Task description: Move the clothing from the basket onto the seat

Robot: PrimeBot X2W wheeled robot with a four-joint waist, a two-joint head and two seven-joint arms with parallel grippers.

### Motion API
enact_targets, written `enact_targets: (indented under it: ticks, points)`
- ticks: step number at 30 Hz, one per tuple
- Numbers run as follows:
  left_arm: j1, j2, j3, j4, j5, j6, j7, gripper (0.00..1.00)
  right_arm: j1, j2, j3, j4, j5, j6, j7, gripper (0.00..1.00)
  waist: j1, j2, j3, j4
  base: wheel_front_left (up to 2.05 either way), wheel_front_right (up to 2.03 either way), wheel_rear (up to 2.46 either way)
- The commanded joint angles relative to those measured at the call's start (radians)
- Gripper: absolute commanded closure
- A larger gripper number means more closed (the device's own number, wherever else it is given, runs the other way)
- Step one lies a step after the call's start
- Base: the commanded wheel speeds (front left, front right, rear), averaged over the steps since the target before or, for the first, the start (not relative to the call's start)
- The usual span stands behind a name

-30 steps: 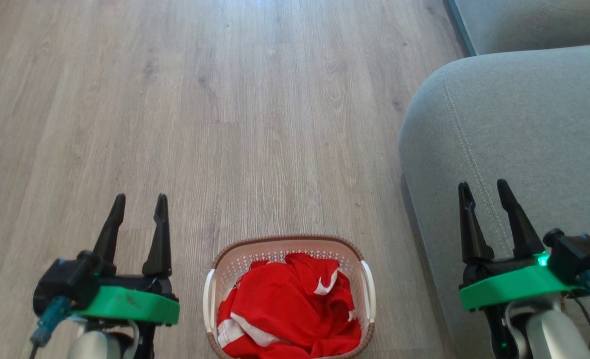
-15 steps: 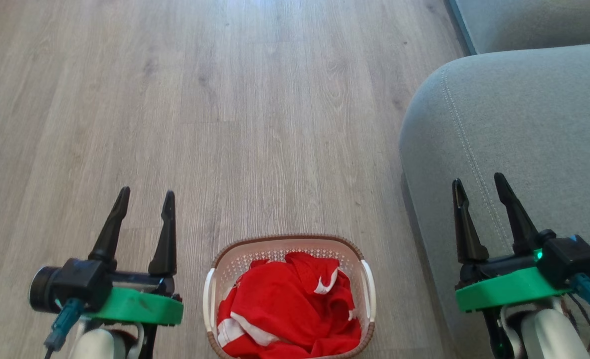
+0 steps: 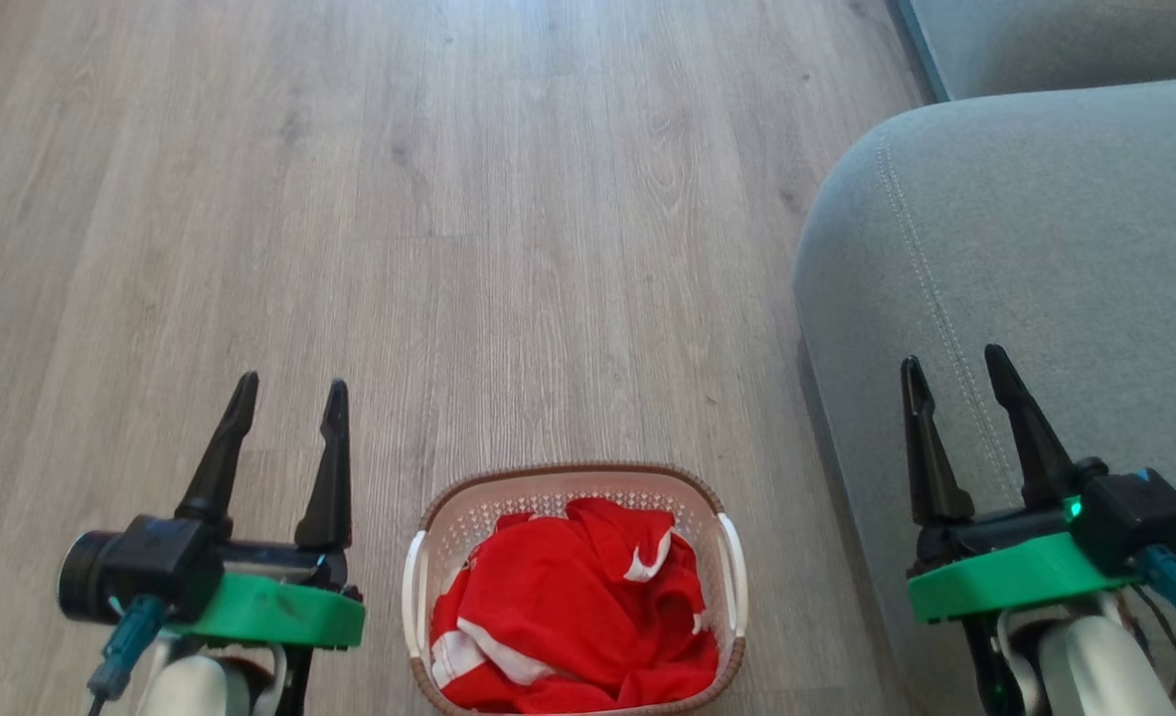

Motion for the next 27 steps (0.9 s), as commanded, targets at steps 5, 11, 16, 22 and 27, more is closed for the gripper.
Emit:
enact_targets:
  ticks: [5, 11, 16, 22, 27]
  points:
    - [-0.061, 0.014, 0.027, -0.045, 0.003, 0.009, -0.012, 0.00, -0.057, -0.010, 0.023, -0.046, -0.008, 0.008, -0.009, 0.00, 0.0000, 0.0000, 0.020, -0.009, 0.00, 0.00, 0.00]
    - [-0.072, 0.014, 0.023, -0.047, 0.003, 0.009, -0.012, 0.00, -0.069, -0.009, 0.018, -0.053, -0.004, 0.008, -0.009, 0.00, 0.0000, 0.0000, 0.052, -0.020, 0.00, 0.00, 0.00]
    - [-0.090, 0.014, 0.021, -0.048, 0.002, 0.007, -0.012, 0.00, -0.090, -0.008, 0.016, -0.063, -0.002, 0.008, -0.009, 0.00, 0.0000, 0.0000, 0.098, -0.033, 0.00, 0.00, 0.00]
    - [-0.113, 0.014, 0.015, -0.038, 0.003, 0.002, -0.012, 0.00, -0.109, -0.006, 0.012, -0.071, -0.002, 0.008, -0.009, 0.00, 0.0000, 0.0000, 0.145, -0.050, 0.00, 0.00, 0.00]
    - [-0.142, 0.014, 0.009, -0.019, 0.007, -0.003, -0.012, 0.00, -0.128, -0.003, 0.011, -0.080, -0.003, 0.008, -0.009, 0.00, 0.0000, 0.0000, 0.193, -0.069, 0.00, 0.00, 0.00]
